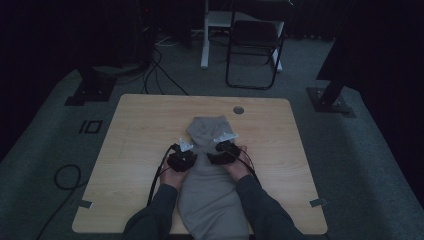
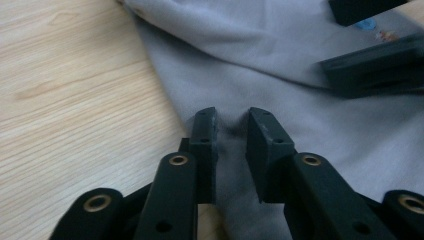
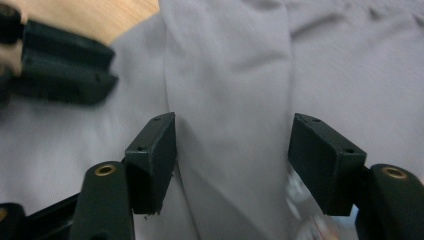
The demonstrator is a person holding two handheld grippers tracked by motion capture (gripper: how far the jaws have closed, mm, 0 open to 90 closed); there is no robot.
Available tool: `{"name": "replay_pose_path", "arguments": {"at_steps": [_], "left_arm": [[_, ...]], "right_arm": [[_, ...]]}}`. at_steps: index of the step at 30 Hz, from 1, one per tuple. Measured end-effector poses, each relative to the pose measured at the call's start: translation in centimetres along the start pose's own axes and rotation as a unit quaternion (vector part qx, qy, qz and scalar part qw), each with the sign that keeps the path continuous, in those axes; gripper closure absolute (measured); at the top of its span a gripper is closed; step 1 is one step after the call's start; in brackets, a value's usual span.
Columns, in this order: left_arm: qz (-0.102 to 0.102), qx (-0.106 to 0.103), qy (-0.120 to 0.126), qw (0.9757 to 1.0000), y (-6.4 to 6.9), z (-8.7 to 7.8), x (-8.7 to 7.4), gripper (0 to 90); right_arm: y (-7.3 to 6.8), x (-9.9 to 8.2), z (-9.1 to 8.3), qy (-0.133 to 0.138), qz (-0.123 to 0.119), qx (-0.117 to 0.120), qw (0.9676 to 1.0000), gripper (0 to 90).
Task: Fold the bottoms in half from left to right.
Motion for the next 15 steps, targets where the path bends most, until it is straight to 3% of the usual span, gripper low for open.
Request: {"name": "replay_pose_path", "arguments": {"at_steps": [4, 6, 9, 12, 13, 15], "left_arm": [[0.001, 0.003, 0.007, 1.0, 0.0, -0.1, -0.2, 76.0], [-0.001, 0.003, 0.014, 0.9999, -0.1, -0.1, -0.4, 76.0], [0.002, 0.007, 0.014, 0.9999, 0.0, -0.1, -0.4, 75.9], [0.003, 0.008, 0.014, 0.9999, 0.0, -0.1, -0.4, 75.9], [0.003, 0.008, 0.014, 0.9999, 0.0, -0.1, -0.4, 75.9], [0.002, 0.008, 0.014, 0.9999, 0.0, -0.1, -0.4, 75.9]], "right_arm": [[-0.1, 0.7, 1.1, -0.006, -0.016, -0.015, 0.9997, 34.6], [0.6, 0.8, 1.0, -0.009, -0.019, -0.044, 0.9988, 41.4], [2.6, 0.5, 0.7, -0.011, 0.009, -0.075, 0.9971, 45.4], [5.0, -0.1, 0.2, -0.008, 0.053, -0.091, 0.9944, 48.6], [5.7, -0.4, 0.0, -0.006, 0.066, -0.093, 0.9935, 54.1], [6.8, -0.9, -0.4, -0.004, 0.08, -0.111, 0.9906, 53.5]]}}
Point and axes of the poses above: each handheld gripper's, and its own axes: z roughly forward along the jaws, x roughly out of its top, y roughly to its right, the point moved 4 cm from there along z, roughly forward along the jaws, and after that the axes turned 1 degree about -x, right-handed, at the moved point
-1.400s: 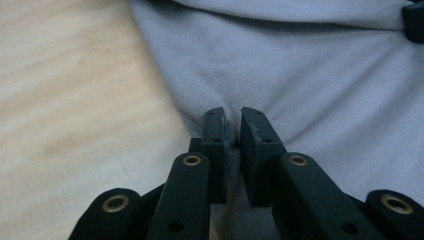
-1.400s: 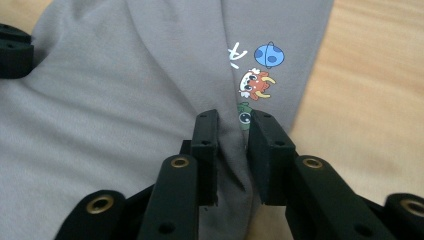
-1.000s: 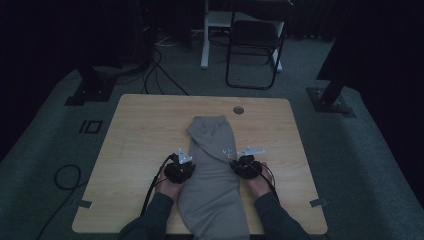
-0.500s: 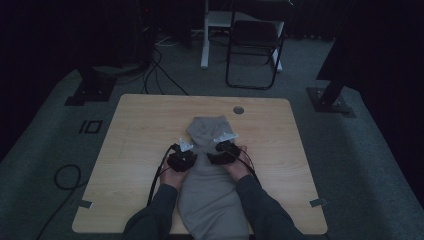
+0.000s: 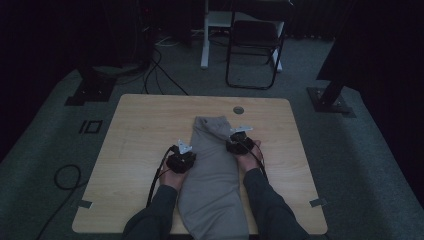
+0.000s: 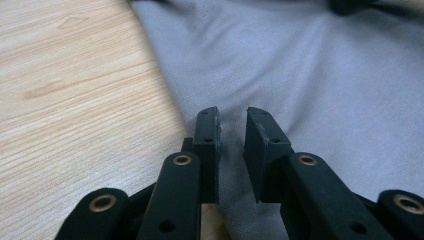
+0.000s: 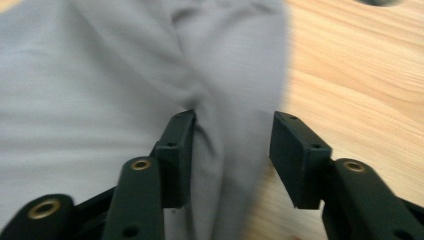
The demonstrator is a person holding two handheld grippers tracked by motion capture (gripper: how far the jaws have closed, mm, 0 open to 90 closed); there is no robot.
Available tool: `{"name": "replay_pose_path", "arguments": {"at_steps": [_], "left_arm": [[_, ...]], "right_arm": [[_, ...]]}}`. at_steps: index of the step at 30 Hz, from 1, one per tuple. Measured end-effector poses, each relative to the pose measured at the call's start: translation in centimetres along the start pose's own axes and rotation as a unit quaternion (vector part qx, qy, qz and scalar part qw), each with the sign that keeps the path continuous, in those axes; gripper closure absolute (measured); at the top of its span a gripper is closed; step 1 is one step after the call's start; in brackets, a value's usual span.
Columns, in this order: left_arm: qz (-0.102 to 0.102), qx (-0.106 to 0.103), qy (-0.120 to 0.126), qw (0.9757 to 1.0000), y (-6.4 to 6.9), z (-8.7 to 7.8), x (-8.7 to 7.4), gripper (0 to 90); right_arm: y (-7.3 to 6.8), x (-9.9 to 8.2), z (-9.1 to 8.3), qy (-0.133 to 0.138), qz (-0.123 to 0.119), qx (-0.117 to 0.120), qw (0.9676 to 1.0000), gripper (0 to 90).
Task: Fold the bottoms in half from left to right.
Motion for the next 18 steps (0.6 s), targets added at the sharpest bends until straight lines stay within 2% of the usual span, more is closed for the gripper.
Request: {"name": "replay_pose_path", "arguments": {"at_steps": [4, 6, 10, 14, 16, 18], "left_arm": [[-0.001, 0.001, 0.0, 1.0, 0.0, 0.0, 0.0, 75.5], [-0.002, 0.0, 0.0, 1.0, 0.0, 0.0, 0.0, 75.1], [-0.003, -0.001, 0.001, 1.0, -0.1, 0.1, 0.0, 73.7], [0.009, 0.011, 0.0, 0.9999, -0.1, 0.2, 0.2, 70.3], [-0.004, 0.008, -0.004, 0.9999, -0.5, 0.4, 0.5, 67.7], [-0.01, 0.013, -0.005, 0.9998, -0.8, 0.6, 1.1, 64.8]], "right_arm": [[1.3, -0.6, -0.2, 0.008, 0.027, 0.006, 0.9996, 55.0], [1.4, -0.8, -0.4, 0.012, 0.024, 0.004, 0.9996, 55.7], [1.5, -1.0, -0.5, 0.013, 0.036, 0.007, 0.9992, 57.0], [1.6, -0.9, -0.5, 0.006, 0.04, 0.014, 0.9991, 59.8], [1.5, -0.6, -0.7, 0.008, 0.037, 0.012, 0.9992, 59.3], [1.3, -0.2, -0.9, 0.024, 0.035, 0.014, 0.999, 56.7]]}}
Point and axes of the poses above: each handheld gripper's, and its own axes: z roughly forward along the jaws, x roughly out of its top, y roughly to its right, the point moved 4 cm from there along z, roughly forward along the jaws, and after that the axes turned 1 degree about -x, right-handed, at the moved point
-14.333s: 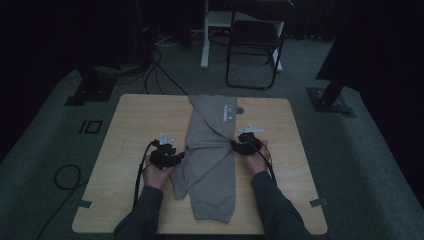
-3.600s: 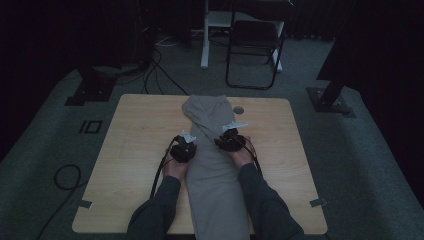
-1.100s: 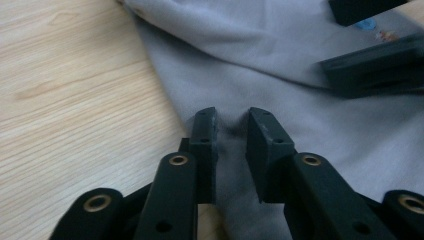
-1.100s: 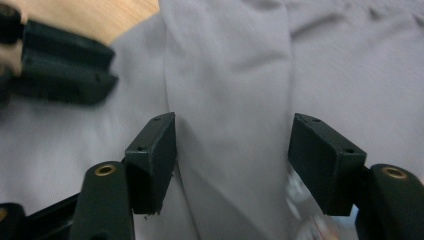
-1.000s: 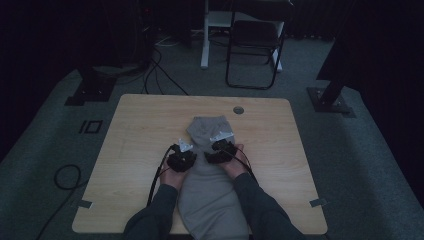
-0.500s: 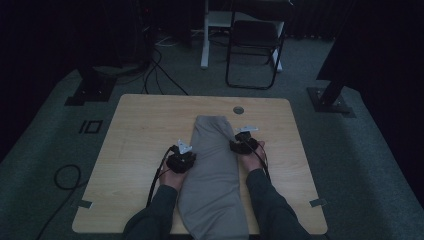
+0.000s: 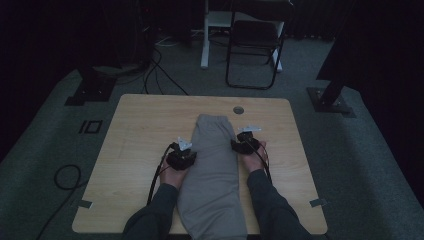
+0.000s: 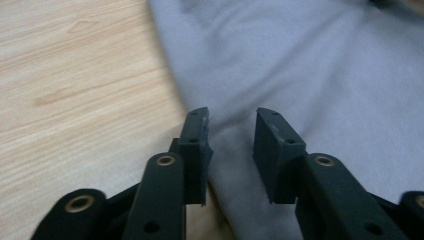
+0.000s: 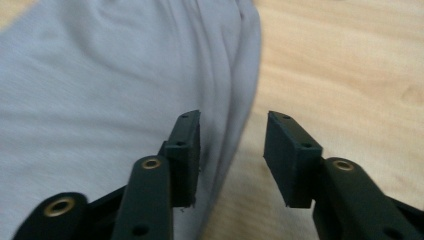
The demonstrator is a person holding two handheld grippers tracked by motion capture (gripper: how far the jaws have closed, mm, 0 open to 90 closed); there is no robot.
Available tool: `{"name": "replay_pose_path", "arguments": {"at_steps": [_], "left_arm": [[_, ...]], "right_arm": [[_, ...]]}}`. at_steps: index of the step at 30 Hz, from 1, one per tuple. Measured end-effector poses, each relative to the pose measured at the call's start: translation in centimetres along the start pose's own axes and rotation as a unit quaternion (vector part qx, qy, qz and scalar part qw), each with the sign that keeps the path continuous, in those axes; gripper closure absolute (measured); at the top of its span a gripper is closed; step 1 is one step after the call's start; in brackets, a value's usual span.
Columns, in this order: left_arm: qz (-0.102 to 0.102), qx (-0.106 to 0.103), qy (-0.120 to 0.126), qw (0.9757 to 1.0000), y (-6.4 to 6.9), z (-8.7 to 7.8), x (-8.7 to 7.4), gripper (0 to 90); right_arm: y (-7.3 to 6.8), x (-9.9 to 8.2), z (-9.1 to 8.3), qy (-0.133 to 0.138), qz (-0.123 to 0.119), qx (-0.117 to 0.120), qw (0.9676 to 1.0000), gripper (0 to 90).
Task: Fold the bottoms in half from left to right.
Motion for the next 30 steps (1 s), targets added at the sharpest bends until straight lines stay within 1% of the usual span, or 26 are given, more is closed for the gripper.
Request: {"name": "replay_pose_path", "arguments": {"at_steps": [2, 4, 5, 6, 8, 9, 10, 12, 14, 16, 18, 25, 28, 30], "left_arm": [[0.004, 0.004, 0.007, 1.0, -0.2, 0.2, 0.8, 63.1], [0.009, 0.011, 0.011, 0.9998, -0.6, 0.5, 1.8, 62.8], [0.008, 0.013, 0.01, 0.9998, -0.7, 0.7, 2.1, 62.6], [0.007, 0.015, 0.005, 0.9998, -1.0, 1.1, 2.6, 62.6], [0.009, 0.019, -0.01, 0.9997, -1.3, 1.9, 2.8, 62.8], [0.009, 0.019, -0.017, 0.9996, -1.4, 2.2, 2.8, 63.3], [0.006, 0.017, -0.025, 0.9995, -1.4, 2.5, 2.5, 64.4], [-0.005, 0.0, -0.011, 0.9999, -1.4, 2.4, 2.0, 67.2], [-0.011, -0.011, -0.008, 0.9998, -1.4, 2.1, 1.6, 67.3], [-0.007, -0.014, -0.011, 0.9998, -1.2, 1.7, 1.3, 68.0], [0.004, -0.016, -0.013, 0.9998, -0.8, 1.1, 0.8, 68.4], [0.003, -0.027, 0.0, 0.9996, 0.3, -1.0, -1.4, 68.7], [0.012, -0.029, 0.001, 0.9995, 1.0, -1.8, -2.2, 68.8], [0.017, -0.031, -0.002, 0.9994, 1.5, -2.4, -2.6, 68.8]], "right_arm": [[-0.2, 0.4, -0.1, 0.011, -0.003, 0.005, 0.9999, 55.8], [-0.6, 0.5, 0.0, 0.01, -0.014, 0.012, 0.9998, 55.9], [-0.7, 0.4, 0.2, 0.005, -0.018, 0.013, 0.9997, 56.1], [-0.8, 0.4, 0.3, 0.002, -0.02, 0.017, 0.9997, 56.6], [-1.0, 0.1, 0.7, -0.008, -0.027, 0.018, 0.9994, 57.1], [-1.0, -0.1, 0.9, -0.015, -0.025, 0.019, 0.9994, 57.5], [-1.0, -0.2, 0.9, -0.011, -0.023, 0.022, 0.9994, 57.9], [-1.0, -0.4, 0.8, -0.013, -0.025, 0.025, 0.9993, 58.7], [-1.0, -0.5, 0.6, -0.016, -0.029, 0.026, 0.9991, 58.8], [-1.1, -0.7, 0.4, -0.017, -0.028, 0.029, 0.9991, 58.9], [-1.4, -1.0, 0.1, -0.017, -0.031, 0.031, 0.9989, 59.1], [-2.5, -2.8, -1.8, -0.013, -0.043, 0.046, 0.9979, 59.2], [-3.0, -3.7, -2.7, -0.009, -0.049, 0.051, 0.9975, 59.2], [-3.2, -4.3, -3.3, -0.008, -0.053, 0.054, 0.9971, 59.1]]}}
Point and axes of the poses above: each handheld gripper's, and its own axes: z roughly forward along the jaws, x roughly out of its top, y roughly to its right, the point moved 4 cm from there along z, roughly forward along the jaws, and after that the axes turned 1 degree about -x, right-handed, at the moved point
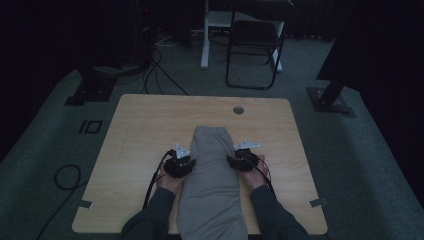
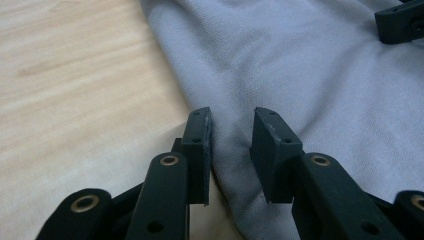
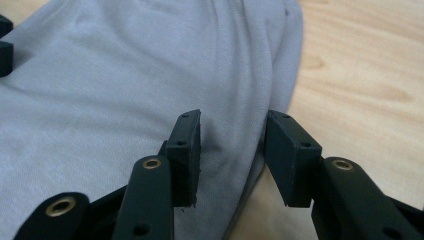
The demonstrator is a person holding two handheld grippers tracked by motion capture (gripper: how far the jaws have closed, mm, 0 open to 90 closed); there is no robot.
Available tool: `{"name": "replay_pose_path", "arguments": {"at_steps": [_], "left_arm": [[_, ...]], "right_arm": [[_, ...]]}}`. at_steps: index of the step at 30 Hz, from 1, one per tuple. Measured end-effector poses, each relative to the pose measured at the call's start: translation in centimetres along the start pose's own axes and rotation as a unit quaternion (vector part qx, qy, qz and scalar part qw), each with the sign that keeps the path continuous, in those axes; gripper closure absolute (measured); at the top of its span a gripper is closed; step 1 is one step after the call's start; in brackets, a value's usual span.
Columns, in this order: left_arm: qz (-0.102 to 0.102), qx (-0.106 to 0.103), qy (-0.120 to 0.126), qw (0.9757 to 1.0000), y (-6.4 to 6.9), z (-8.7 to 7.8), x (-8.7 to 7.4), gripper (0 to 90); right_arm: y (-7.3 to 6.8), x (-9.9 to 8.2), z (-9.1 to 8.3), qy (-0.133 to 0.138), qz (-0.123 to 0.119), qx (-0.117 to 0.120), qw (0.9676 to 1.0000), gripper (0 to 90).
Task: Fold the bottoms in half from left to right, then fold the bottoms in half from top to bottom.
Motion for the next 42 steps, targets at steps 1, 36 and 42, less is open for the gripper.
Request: {"name": "replay_pose_path", "arguments": {"at_steps": [1, 36, 42], "left_arm": [[0.004, 0.0, -0.001, 1.0, 0.2, -0.3, -0.3, 68.8], [-0.038, 0.026, -0.015, 0.9988, -1.5, 2.4, 2.5, 52.8], [-0.028, 0.025, -0.013, 0.9992, -1.4, 2.5, 2.5, 56.6]], "right_arm": [[-0.2, -0.3, -0.3, 0.0, 0.0, 0.002, 1.0, 59.1], [-2.1, -2.5, -2.6, -0.001, -0.008, 0.028, 0.9996, 58.6], [-0.3, -1.0, -2.0, 0.0, 0.011, 0.027, 0.9996, 45.4]]}}
Point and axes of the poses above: each handheld gripper's, and its own axes: z roughly forward along the jaws, x roughly out of its top, y roughly to its right, the point moved 4 cm from there along z, roughly forward along the jaws, and after that the axes turned 1 degree about -x, right-handed, at the moved point
